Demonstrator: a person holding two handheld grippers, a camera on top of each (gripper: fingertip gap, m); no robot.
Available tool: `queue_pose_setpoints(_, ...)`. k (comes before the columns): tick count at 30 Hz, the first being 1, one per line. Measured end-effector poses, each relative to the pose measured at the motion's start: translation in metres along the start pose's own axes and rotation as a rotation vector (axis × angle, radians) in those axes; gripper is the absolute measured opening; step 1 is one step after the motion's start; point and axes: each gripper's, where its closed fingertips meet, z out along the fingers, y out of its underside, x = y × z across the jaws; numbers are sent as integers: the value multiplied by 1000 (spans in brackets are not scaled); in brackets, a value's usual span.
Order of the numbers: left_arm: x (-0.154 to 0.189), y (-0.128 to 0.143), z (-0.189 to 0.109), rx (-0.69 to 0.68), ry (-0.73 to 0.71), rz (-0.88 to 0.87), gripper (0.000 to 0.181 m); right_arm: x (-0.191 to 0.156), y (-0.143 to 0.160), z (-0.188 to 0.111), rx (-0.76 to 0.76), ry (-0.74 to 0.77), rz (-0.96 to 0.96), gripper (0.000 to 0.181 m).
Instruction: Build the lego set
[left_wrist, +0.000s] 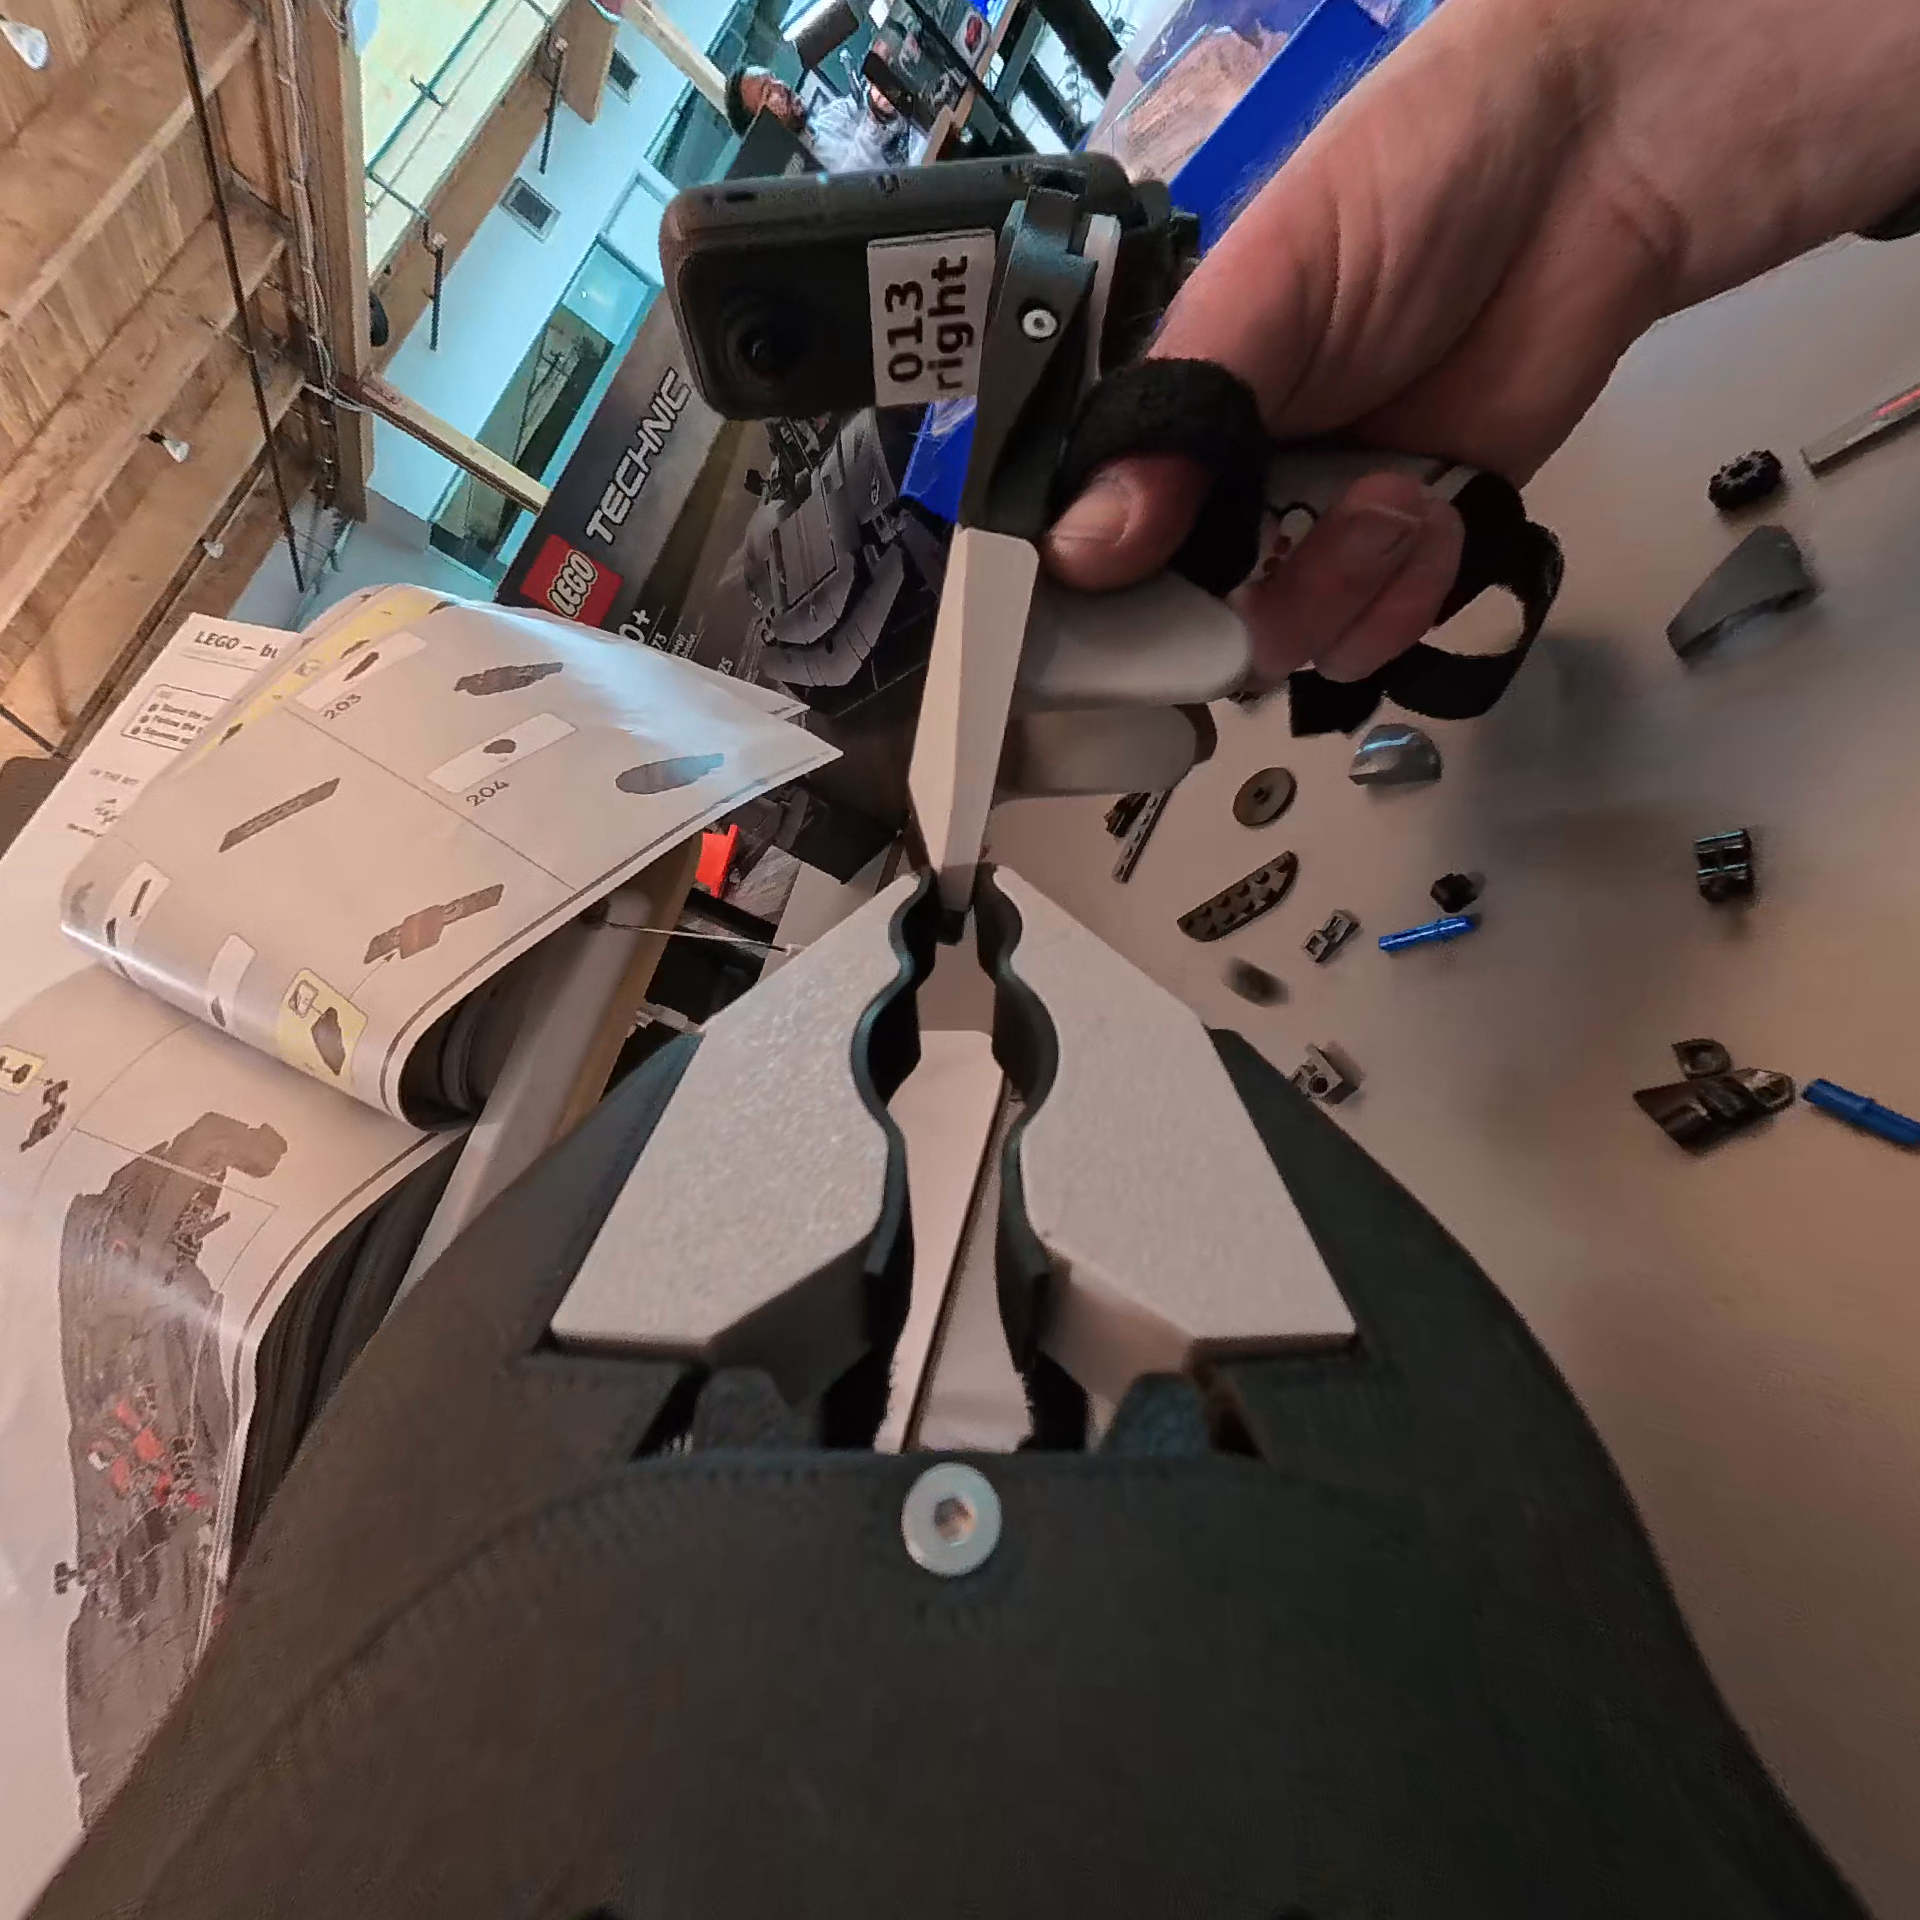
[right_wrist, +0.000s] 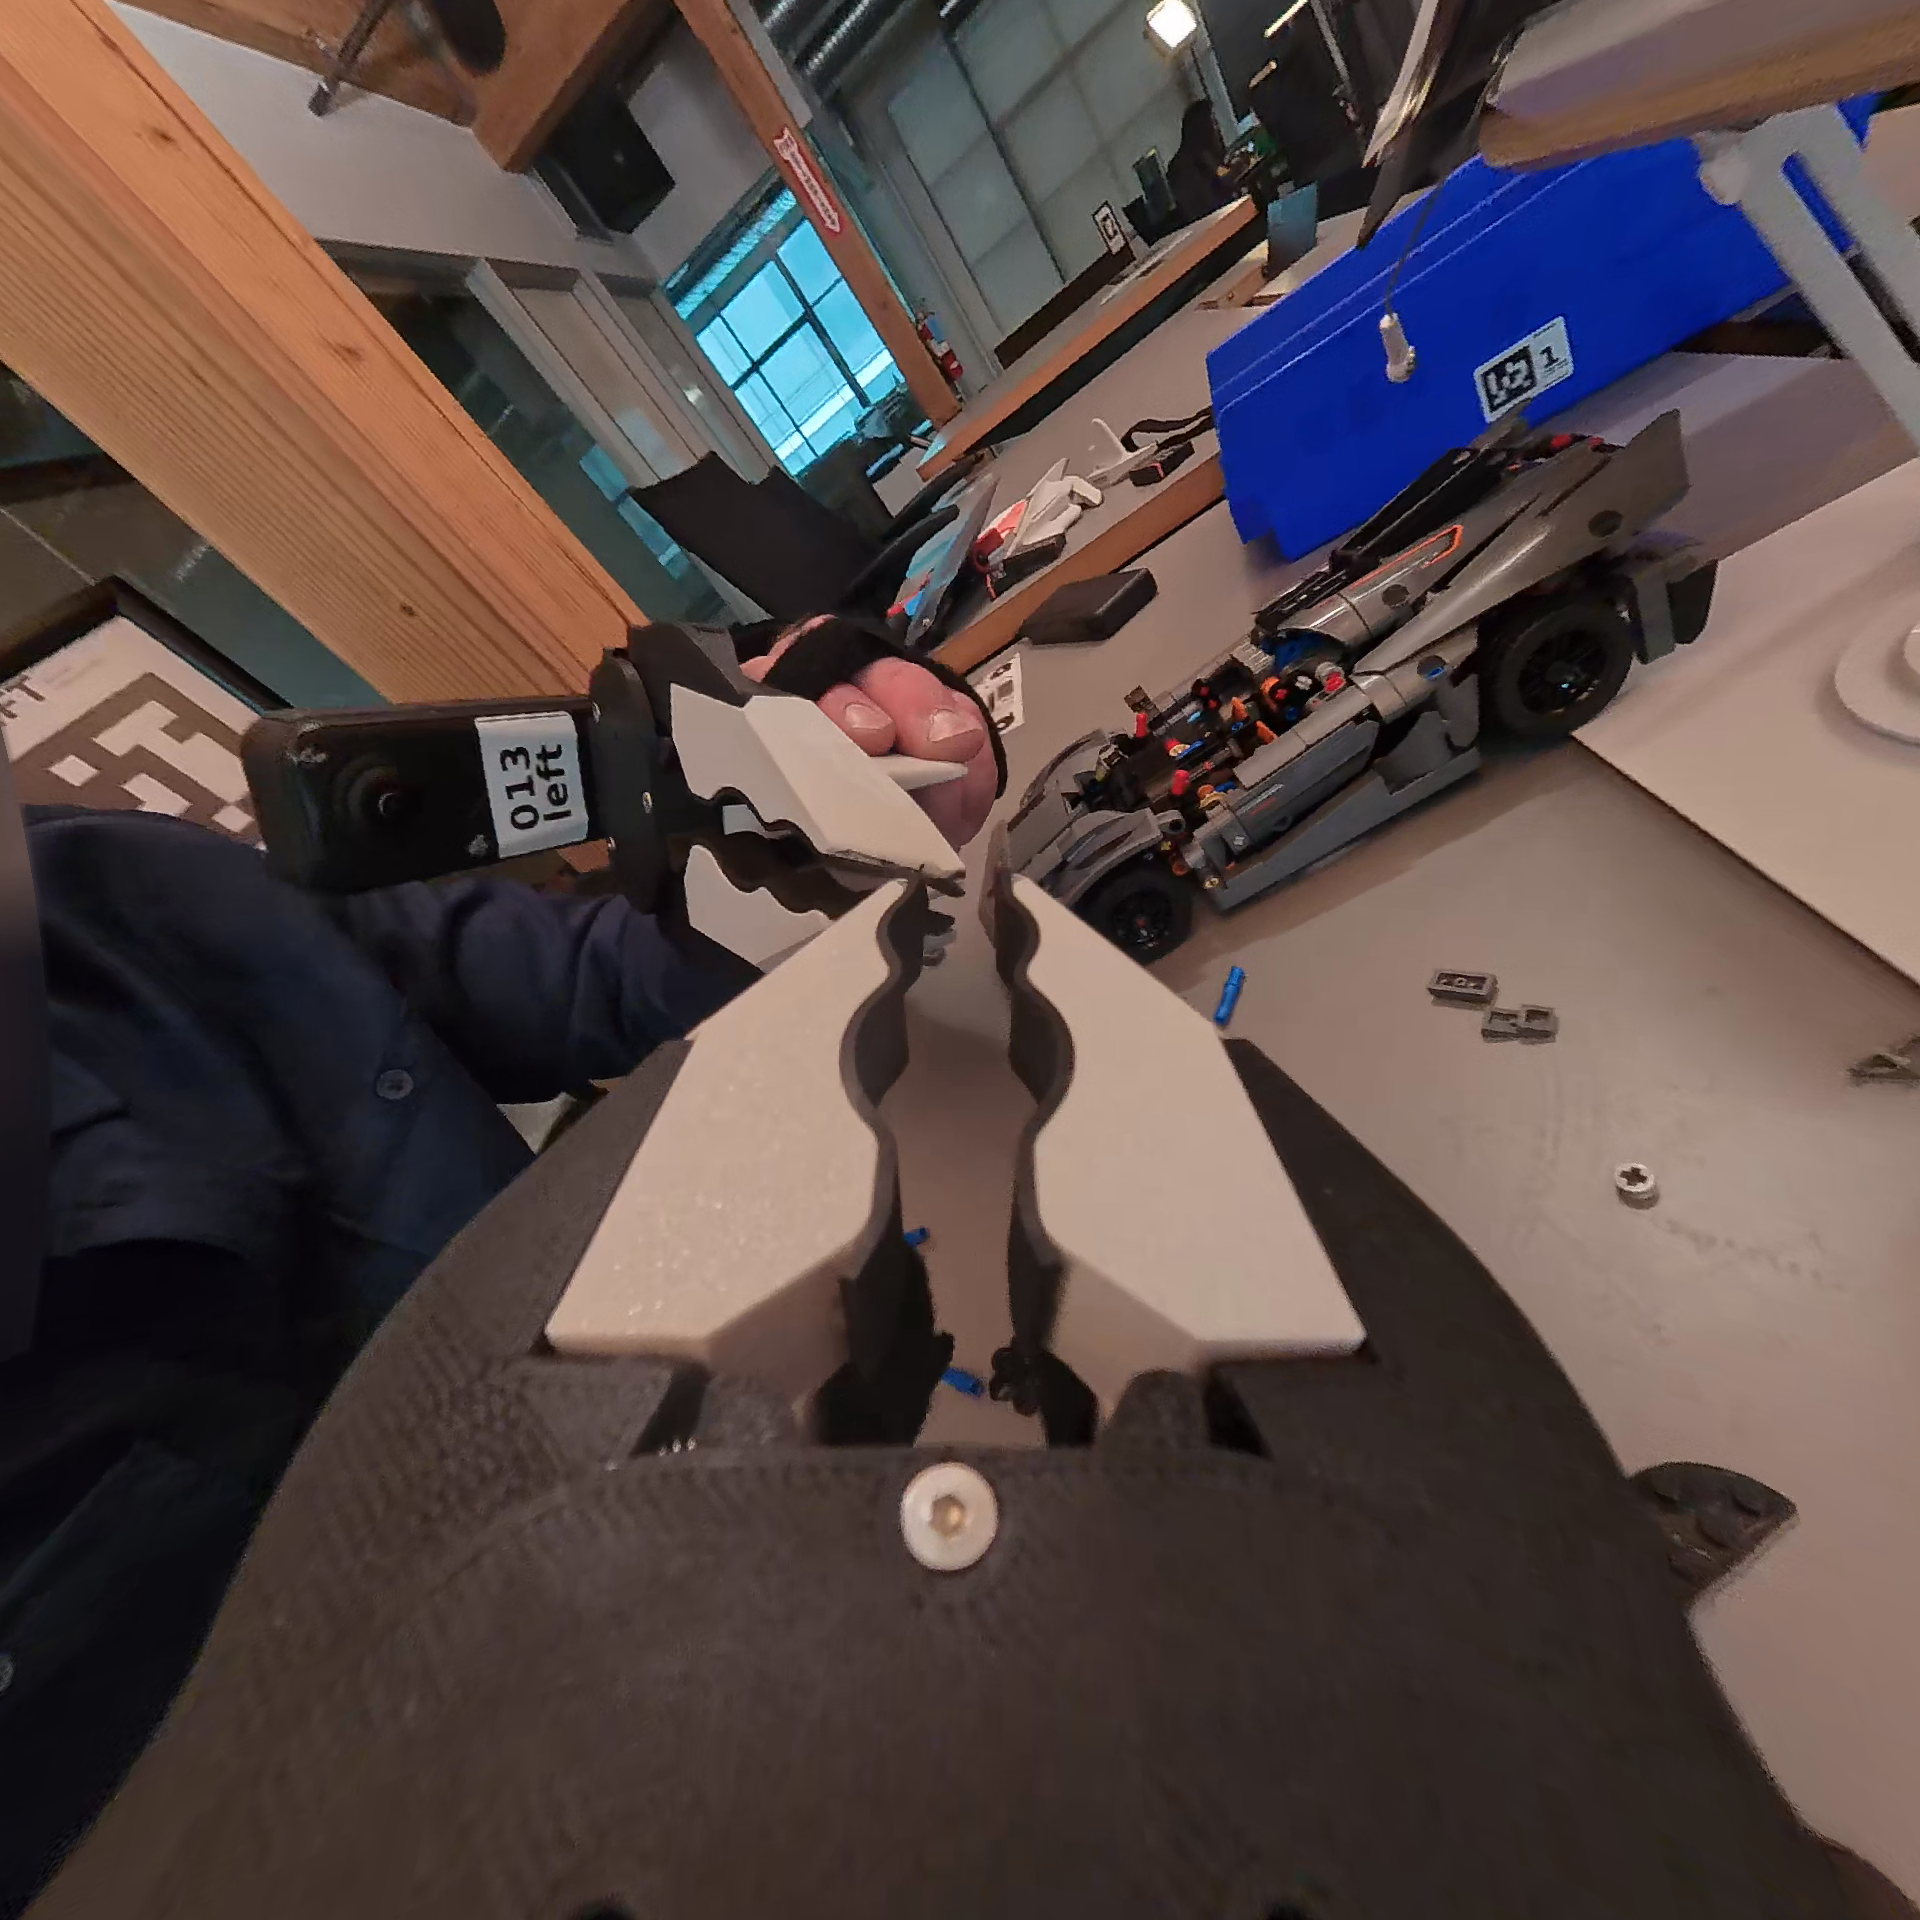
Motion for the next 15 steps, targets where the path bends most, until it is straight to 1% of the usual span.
queue_pose_setpoints(3, -1, -1, 0, 7, -1, -10, 5, 0, -1, -1, -4, 19, -19, 11)
queue_pose_setpoints(6, 3, 0, 1, 8, 30, -11, 5, 4, 2, -2, -32, 51, -35, 15)
queue_pose_setpoints(9, 7, 10, 0, -23, 80, 16, 2, 9, 6, -3, -64, 97, -62, 15)
queue_pose_setpoints(10, 4, 13, -2, -28, 70, 10, 0, 10, 4, -6, -56, 111, -68, 15)
queue_pose_setpoints(15, -26, 34, -13, -52, 3, -91, 1, 25, 0, -26, -70, 247, -139, 14)
